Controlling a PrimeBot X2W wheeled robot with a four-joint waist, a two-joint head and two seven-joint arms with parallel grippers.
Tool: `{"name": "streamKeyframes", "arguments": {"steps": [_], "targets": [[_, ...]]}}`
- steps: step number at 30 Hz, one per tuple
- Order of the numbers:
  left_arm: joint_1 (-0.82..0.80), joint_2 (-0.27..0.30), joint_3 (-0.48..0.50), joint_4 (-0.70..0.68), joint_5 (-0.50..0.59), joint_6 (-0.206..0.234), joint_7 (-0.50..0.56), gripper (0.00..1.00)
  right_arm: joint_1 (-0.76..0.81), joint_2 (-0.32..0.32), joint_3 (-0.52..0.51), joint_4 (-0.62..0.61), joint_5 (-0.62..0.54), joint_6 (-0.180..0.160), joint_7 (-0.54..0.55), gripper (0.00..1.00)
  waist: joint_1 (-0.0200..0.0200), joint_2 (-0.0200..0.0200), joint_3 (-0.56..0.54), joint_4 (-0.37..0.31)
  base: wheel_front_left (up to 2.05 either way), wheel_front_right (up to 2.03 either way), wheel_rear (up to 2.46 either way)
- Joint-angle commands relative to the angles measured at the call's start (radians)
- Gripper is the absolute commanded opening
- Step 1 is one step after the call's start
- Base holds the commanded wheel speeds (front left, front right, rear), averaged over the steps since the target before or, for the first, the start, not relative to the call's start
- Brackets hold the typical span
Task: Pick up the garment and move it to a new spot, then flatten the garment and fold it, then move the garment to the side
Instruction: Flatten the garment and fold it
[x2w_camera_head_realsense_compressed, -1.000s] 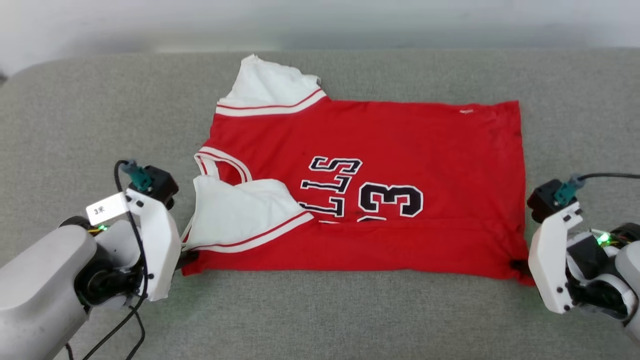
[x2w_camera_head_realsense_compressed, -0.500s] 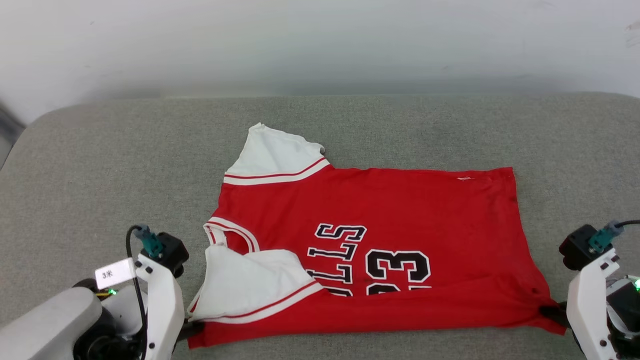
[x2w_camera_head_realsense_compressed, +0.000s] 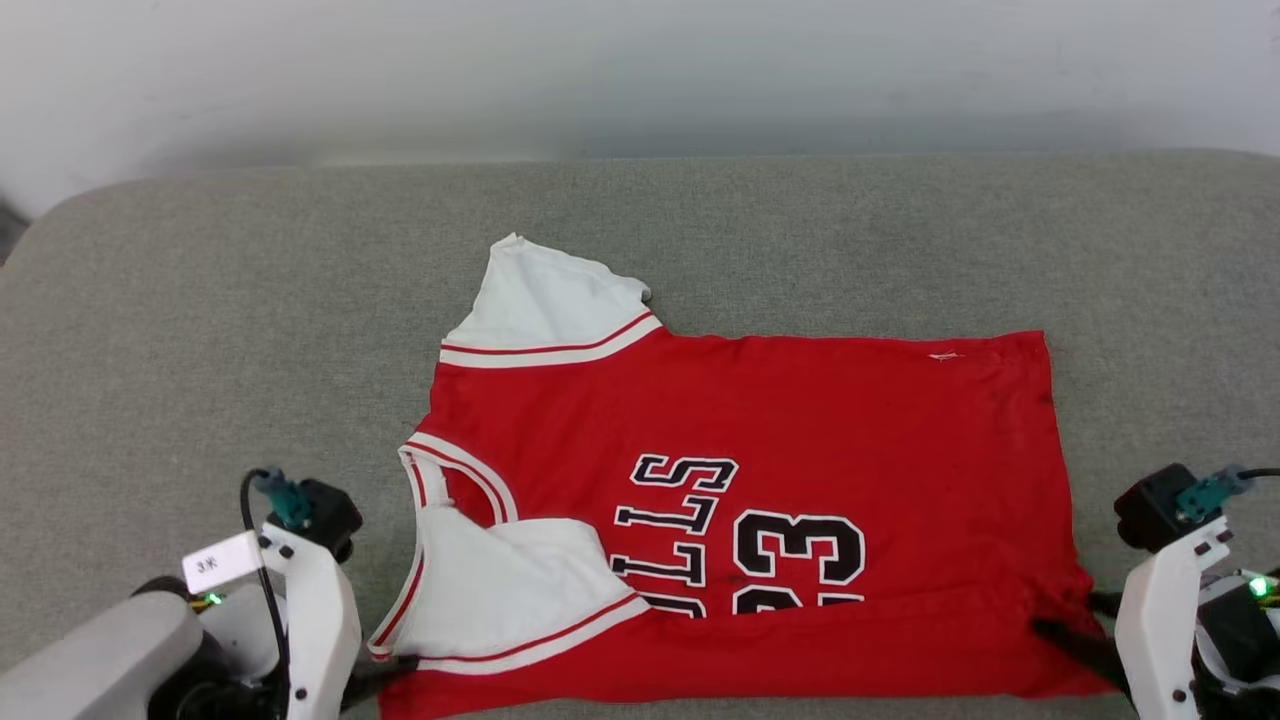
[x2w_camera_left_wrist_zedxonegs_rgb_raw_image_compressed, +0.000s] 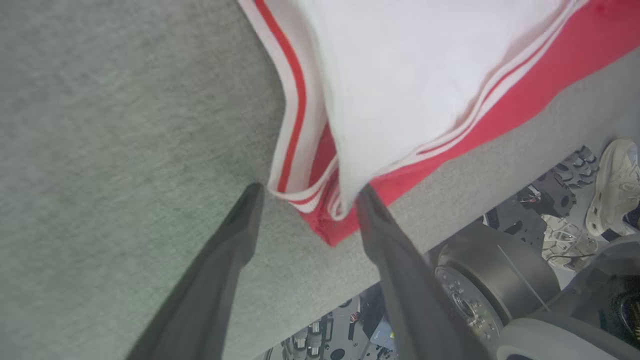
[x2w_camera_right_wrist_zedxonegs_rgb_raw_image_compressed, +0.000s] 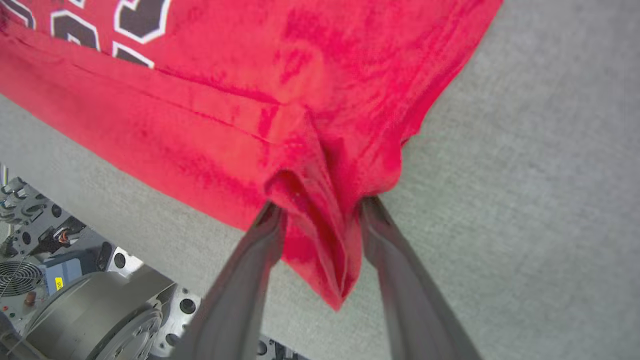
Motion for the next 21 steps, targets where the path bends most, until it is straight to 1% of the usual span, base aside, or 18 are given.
{"name": "streamKeyframes", "arguments": {"steps": [1, 5, 8, 10, 14, 17, 21], "targets": [[-0.02, 0.008, 0.012, -0.001, 0.006, -0.005, -0.006, 1.0, 0.004, 0.003, -0.01, -0.006, -0.011, 0.0, -0.011, 1.0, -0.0001, 0.0, -0.005, 0.001, 0.0, 0.0, 0.0], [-0.065, 0.031, 0.05, -0.022, 0.009, -0.002, -0.029, 1.0, -0.007, 0.018, -0.061, -0.052, -0.064, 0.0, -0.123, 1.0, -0.0001, 0.0, -0.027, 0.002, 0.0, 0.0, 0.0], [-0.113, 0.052, 0.086, -0.031, 0.045, 0.015, -0.07, 1.0, -0.007, 0.042, -0.11, -0.087, -0.1, -0.001, -0.229, 1.0, -0.0001, 0.0, -0.032, -0.006, 0.0, 0.0, 0.0], [-0.146, 0.056, 0.104, -0.03, 0.076, 0.023, -0.098, 1.0, -0.009, 0.065, -0.144, -0.104, -0.147, -0.001, -0.3, 1.0, -0.0001, 0.0, -0.028, -0.015, 0.0, 0.0, 0.0], [-0.22, 0.049, 0.145, -0.008, 0.129, 0.047, -0.153, 1.0, 0.002, 0.14, -0.226, -0.128, -0.235, -0.001, -0.425, 1.0, -0.0001, 0.0, -0.003, -0.039, 0.0, 0.0, 0.0], [-0.277, 0.029, 0.173, 0.022, 0.144, 0.055, -0.177, 1.0, 0.023, 0.205, -0.297, -0.155, -0.298, 0.0, -0.501, 1.0, -0.0001, 0.0, 0.027, -0.059, 0.0, 0.0, 0.0], [-0.365, 0.003, 0.188, 0.073, 0.175, 0.05, -0.17, 1.0, 0.05, 0.291, -0.391, -0.206, -0.4, -0.001, -0.585, 1.0, -0.0001, 0.0, 0.085, -0.088, 0.0, 0.0, 0.0]]}}
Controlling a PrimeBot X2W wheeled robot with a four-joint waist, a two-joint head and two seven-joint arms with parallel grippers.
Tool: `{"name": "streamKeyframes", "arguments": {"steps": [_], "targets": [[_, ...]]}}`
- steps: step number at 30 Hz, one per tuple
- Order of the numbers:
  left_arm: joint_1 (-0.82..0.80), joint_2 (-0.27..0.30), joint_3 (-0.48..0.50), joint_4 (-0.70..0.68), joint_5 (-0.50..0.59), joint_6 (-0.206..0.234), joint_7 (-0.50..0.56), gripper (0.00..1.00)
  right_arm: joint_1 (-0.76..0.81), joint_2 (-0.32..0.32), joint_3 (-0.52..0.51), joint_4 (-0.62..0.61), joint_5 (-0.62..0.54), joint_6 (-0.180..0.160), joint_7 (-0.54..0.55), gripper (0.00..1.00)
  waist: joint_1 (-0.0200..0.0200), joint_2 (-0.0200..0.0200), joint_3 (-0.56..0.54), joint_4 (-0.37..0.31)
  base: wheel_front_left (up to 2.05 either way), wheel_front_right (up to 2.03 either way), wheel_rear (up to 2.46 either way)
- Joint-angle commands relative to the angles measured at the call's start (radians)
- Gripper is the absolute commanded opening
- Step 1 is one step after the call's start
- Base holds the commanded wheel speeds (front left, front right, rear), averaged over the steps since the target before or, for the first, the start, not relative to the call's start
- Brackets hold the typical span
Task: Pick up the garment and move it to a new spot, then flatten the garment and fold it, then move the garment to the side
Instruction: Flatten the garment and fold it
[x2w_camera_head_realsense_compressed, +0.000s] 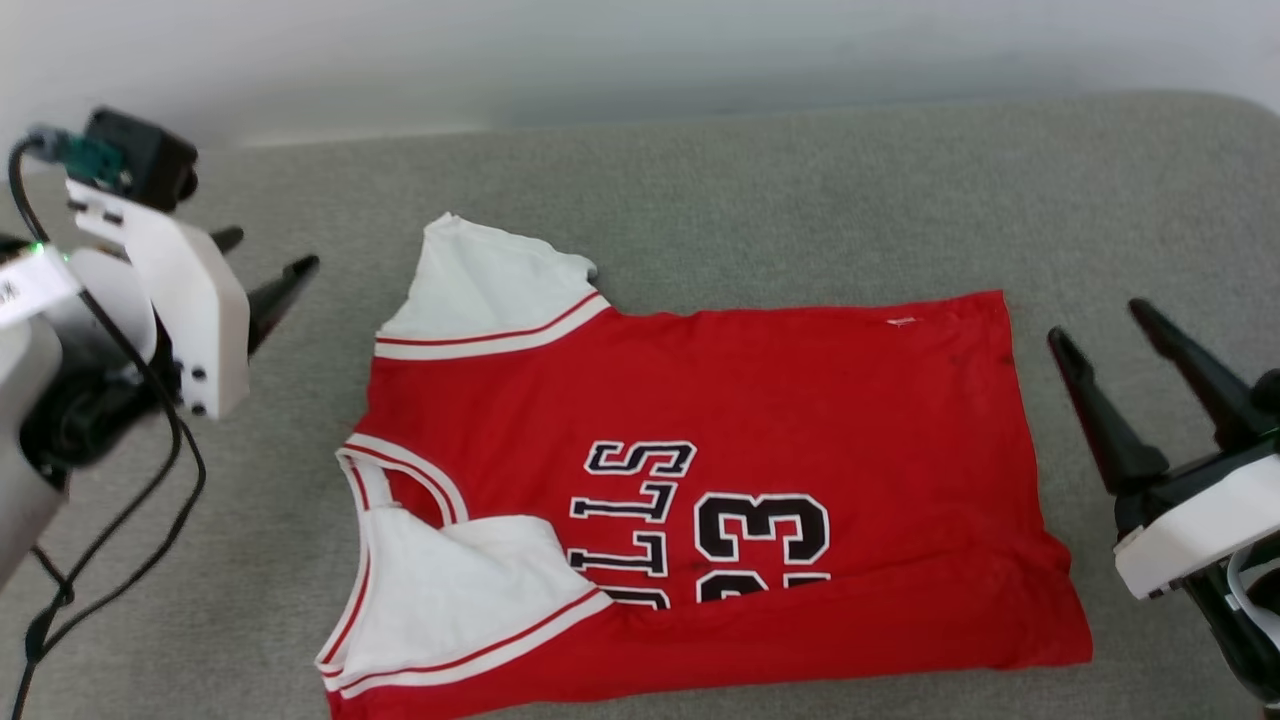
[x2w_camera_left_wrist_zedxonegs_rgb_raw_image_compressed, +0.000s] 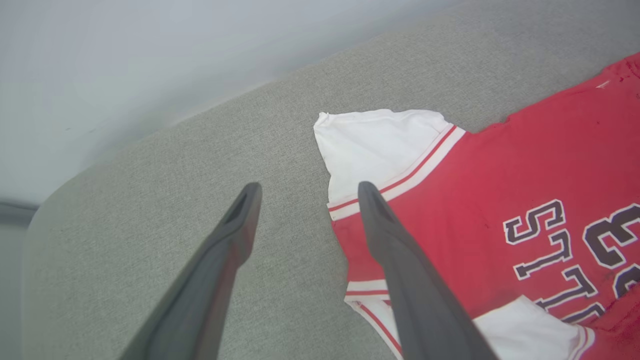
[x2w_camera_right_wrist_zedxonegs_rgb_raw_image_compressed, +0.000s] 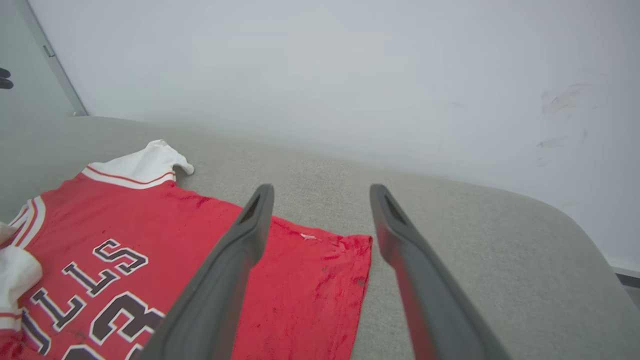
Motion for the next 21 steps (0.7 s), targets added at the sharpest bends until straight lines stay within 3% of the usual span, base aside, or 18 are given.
{"name": "streamKeyframes", "arguments": {"steps": [1, 6, 10, 21], "targets": [[-0.022, -0.013, 0.006, 0.009, 0.002, -0.005, 0.007, 1.0, 0.016, 0.022, -0.018, -0.015, -0.018, 0.0, -0.016, 1.0, 0.0, 0.0, 0.043, -0.026, 0.0, 0.0, 0.0], [-0.142, -0.055, 0.018, 0.085, -0.012, -0.018, 0.084, 1.0, 0.054, 0.126, -0.105, -0.096, -0.134, 0.0, -0.092, 1.0, 0.0, 0.0, 0.13, -0.059, 0.0, 0.0, 0.0], [-0.24, -0.066, 0.014, 0.138, -0.016, -0.034, 0.174, 1.0, 0.071, 0.181, -0.113, -0.141, -0.193, -0.001, -0.119, 1.0, 0.0, 0.0, 0.196, -0.09, 0.0, 0.0, 0.0], [-0.407, -0.099, -0.025, 0.244, -0.053, -0.066, 0.441, 1.0, 0.01, 0.226, -0.087, -0.153, -0.221, 0.0, -0.139, 1.0, 0.0, 0.0, 0.34, -0.141, 0.0, 0.0, 0.0]]}}
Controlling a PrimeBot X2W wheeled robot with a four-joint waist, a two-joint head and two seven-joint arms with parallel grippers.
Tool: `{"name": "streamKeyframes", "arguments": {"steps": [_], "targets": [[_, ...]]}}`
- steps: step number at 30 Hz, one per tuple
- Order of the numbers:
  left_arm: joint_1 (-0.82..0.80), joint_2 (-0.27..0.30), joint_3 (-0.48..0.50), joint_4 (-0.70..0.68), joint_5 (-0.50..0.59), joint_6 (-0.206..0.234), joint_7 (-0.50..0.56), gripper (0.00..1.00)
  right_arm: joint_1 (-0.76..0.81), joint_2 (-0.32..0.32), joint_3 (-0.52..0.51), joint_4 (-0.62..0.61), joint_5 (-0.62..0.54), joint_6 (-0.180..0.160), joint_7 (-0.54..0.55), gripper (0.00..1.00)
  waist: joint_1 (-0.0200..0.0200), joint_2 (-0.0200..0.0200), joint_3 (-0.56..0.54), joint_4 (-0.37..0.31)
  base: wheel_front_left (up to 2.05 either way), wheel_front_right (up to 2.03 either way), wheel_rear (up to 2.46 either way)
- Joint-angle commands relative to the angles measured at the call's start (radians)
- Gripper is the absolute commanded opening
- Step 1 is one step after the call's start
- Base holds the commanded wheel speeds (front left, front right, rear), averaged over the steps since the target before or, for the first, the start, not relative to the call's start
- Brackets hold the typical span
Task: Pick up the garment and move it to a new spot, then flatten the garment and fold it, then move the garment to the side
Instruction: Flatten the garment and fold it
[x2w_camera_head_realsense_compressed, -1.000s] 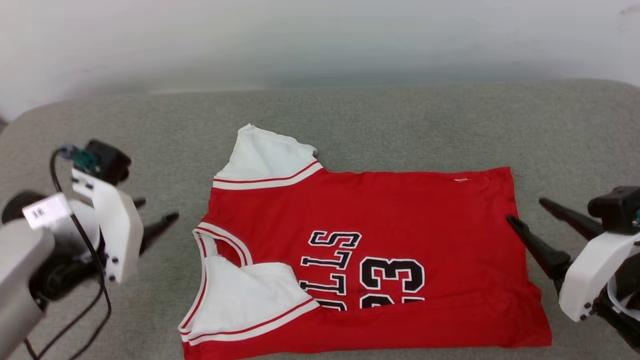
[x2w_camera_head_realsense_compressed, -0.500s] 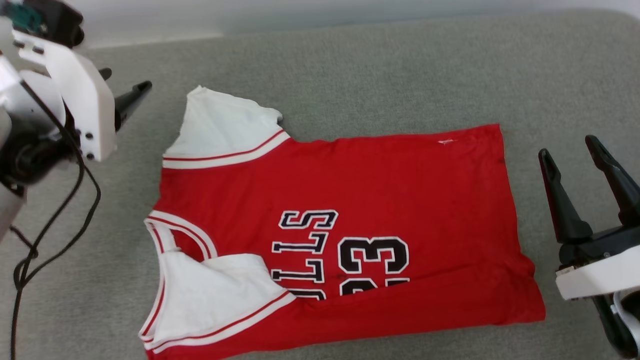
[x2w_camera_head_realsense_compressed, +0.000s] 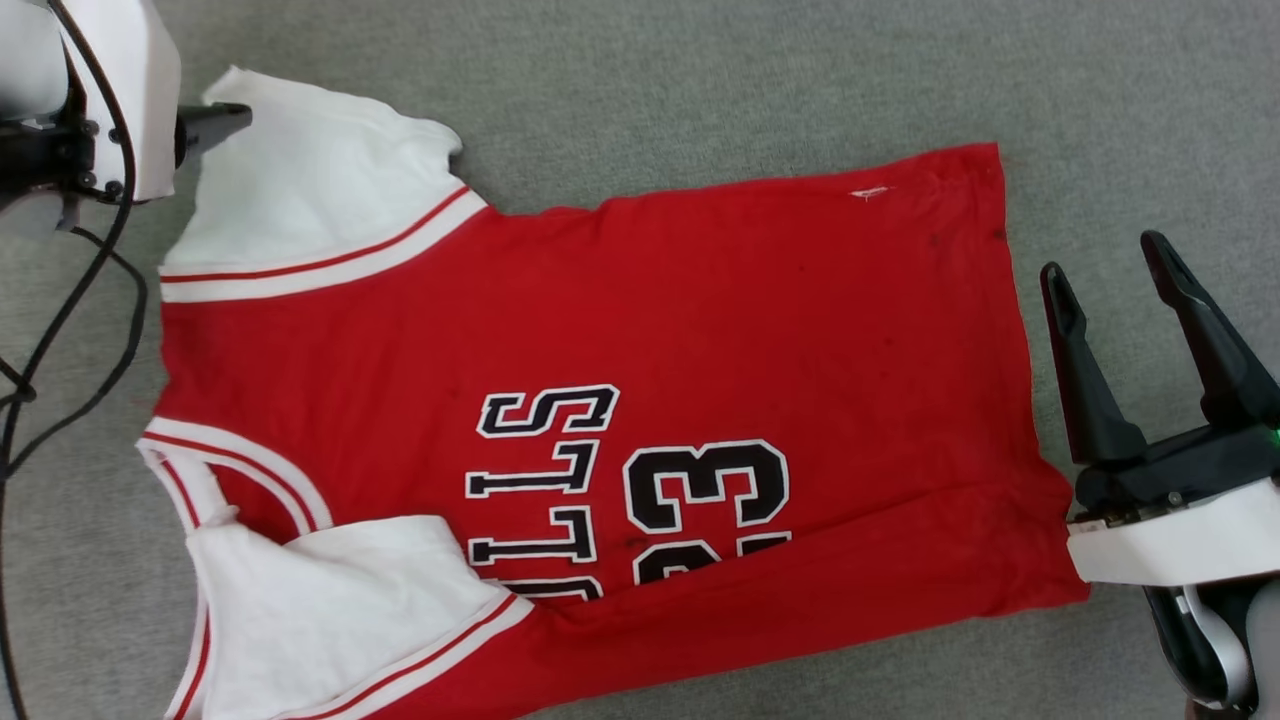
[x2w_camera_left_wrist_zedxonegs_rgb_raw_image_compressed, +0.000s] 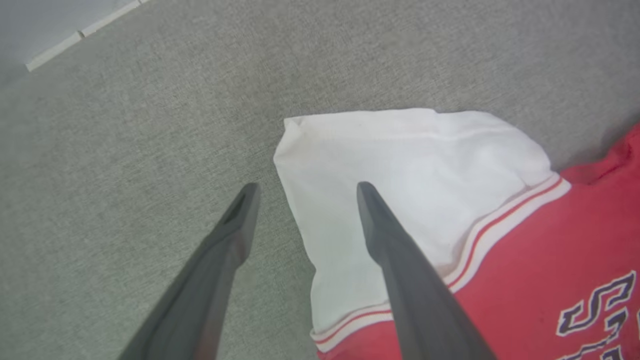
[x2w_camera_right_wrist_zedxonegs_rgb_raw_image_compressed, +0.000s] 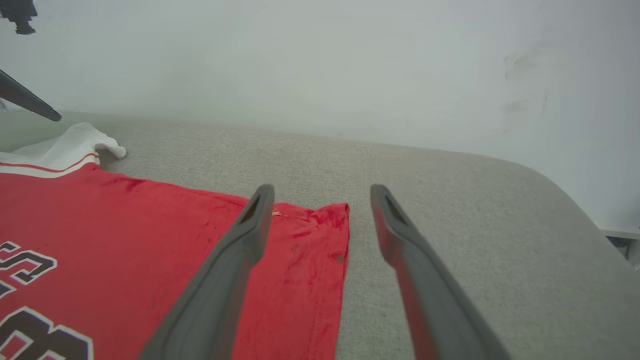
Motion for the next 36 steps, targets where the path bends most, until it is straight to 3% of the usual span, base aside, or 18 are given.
{"name": "streamKeyframes", "arguments": {"steps": [1, 11, 12, 13, 19, 23, 26, 32, 36], "targets": [[-0.019, 0.0, -0.004, 0.01, 0.002, -0.002, 0.014, 1.0, -0.017, 0.004, 0.006, 0.009, -0.001, 0.0, -0.006, 1.0, -0.0002, 0.0, 0.034, -0.022, 0.0, 0.0, 0.0], [-0.002, -0.009, -0.065, 0.079, 0.018, -0.022, 0.076, 1.0, -0.048, -0.008, 0.014, 0.062, 0.019, -0.001, -0.035, 1.0, -0.0002, 0.0, 0.069, -0.037, 0.0, 0.0, 0.0], [0.001, -0.007, -0.069, 0.081, 0.016, -0.023, 0.079, 0.41, -0.051, -0.01, 0.012, 0.065, 0.022, 0.0, -0.036, 1.0, -0.0002, 0.0, 0.067, -0.035, 0.0, 0.0, 0.0], [0.002, -0.005, -0.072, 0.082, 0.016, -0.024, 0.078, 0.0, -0.055, -0.011, 0.01, 0.068, 0.023, 0.0, -0.036, 1.0, -0.0002, 0.0, 0.065, -0.034, 0.0, 0.0, 0.0], [-0.013, -0.012, -0.069, 0.07, 0.018, -0.032, 0.043, 0.0, -0.099, -0.041, 0.003, 0.056, 0.014, 0.0, -0.02, 1.0, -0.0002, 0.0, 0.04, -0.021, 0.0, 0.0, 0.0], [-0.021, -0.03, -0.074, 0.044, 0.024, -0.036, 0.005, 0.0, -0.173, -0.126, 0.02, 0.039, 0.023, 0.0, 0.064, 1.0, -0.0002, 0.0, 0.009, 0.002, 0.0, 0.0, 0.0], [-0.012, -0.041, -0.092, 0.019, 0.029, -0.038, -0.023, 0.0, -0.246, -0.217, 0.069, 0.037, 0.065, 0.0, 0.219, 1.0, -0.0002, 0.0, -0.018, 0.026, 0.0, 0.0, 0.0], [-0.003, -0.058, -0.123, -0.054, 0.028, -0.039, -0.071, 0.0, -0.437, -0.409, 0.213, 0.079, 0.239, 0.0, 0.644, 1.0, -0.0002, 0.0, -0.05, 0.077, 0.0, 0.0, 0.0], [-0.012, -0.063, -0.141, -0.097, 0.031, -0.039, -0.094, 0.0, -0.562, -0.494, 0.314, 0.141, 0.377, -0.001, 0.901, 1.0, -0.0002, 0.0, -0.044, 0.108, 0.0, 0.0, 0.0]]}}
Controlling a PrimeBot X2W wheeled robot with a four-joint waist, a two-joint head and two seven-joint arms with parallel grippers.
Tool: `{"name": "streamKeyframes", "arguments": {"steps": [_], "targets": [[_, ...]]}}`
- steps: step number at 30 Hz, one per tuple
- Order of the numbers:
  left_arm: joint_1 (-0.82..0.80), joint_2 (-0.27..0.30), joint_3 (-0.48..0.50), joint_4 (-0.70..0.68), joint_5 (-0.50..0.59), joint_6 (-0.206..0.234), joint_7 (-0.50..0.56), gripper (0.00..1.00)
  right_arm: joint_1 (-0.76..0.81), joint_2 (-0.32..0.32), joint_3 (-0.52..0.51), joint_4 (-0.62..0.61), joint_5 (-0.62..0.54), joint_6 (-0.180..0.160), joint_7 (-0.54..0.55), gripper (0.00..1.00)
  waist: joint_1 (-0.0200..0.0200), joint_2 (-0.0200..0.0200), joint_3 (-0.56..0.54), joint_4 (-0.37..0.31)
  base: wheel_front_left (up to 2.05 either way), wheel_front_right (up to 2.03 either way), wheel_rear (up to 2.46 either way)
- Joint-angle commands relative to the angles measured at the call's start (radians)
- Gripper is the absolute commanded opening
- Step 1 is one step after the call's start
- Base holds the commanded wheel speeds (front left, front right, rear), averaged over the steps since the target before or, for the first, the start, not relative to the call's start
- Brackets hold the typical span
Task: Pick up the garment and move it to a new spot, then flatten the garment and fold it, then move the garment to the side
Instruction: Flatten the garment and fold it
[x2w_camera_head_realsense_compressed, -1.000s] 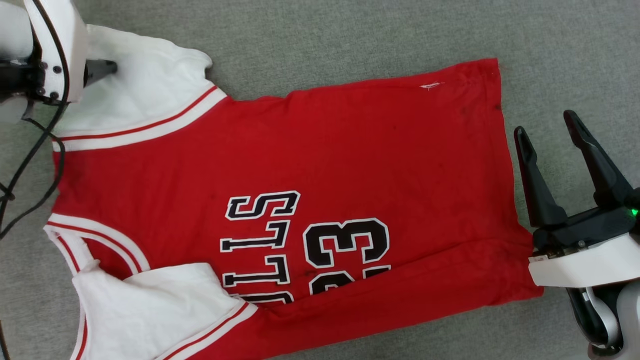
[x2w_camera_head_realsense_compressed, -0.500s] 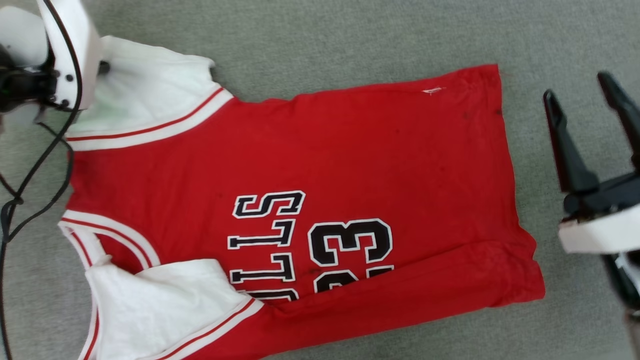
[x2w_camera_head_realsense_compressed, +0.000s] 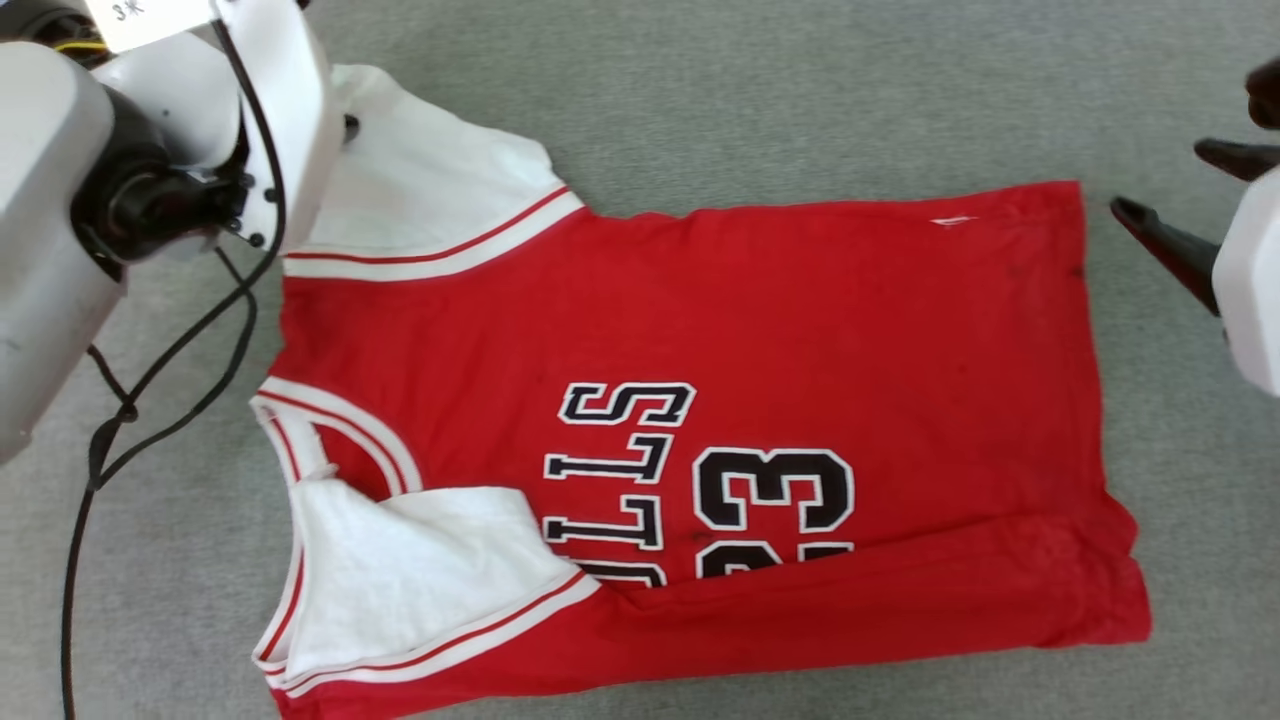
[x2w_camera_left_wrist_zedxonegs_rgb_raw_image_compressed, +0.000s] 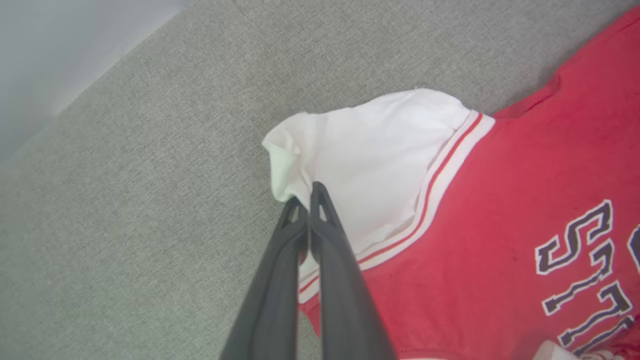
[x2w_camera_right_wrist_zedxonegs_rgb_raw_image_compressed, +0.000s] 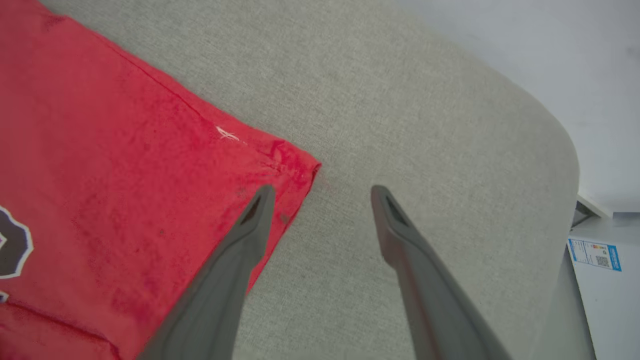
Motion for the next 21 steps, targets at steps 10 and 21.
{"name": "streamKeyframes", "arguments": {"steps": [10, 21], "targets": [[-0.04, -0.012, -0.03, -0.074, 0.012, -0.001, -0.05, 0.0, -0.201, 0.012, 0.135, 0.201, 0.083, -0.001, 0.284, 1.0, 0.0, 0.0, 0.069, 0.073, 0.0, 0.0, 0.0], [-0.069, 0.002, -0.061, -0.097, 0.008, -0.001, -0.088, 0.0, -0.152, 0.065, 0.263, 0.367, 0.106, 0.0, 0.229, 1.0, 0.0, 0.0, 0.11, 0.091, 0.0, 0.0, 0.0]]}}
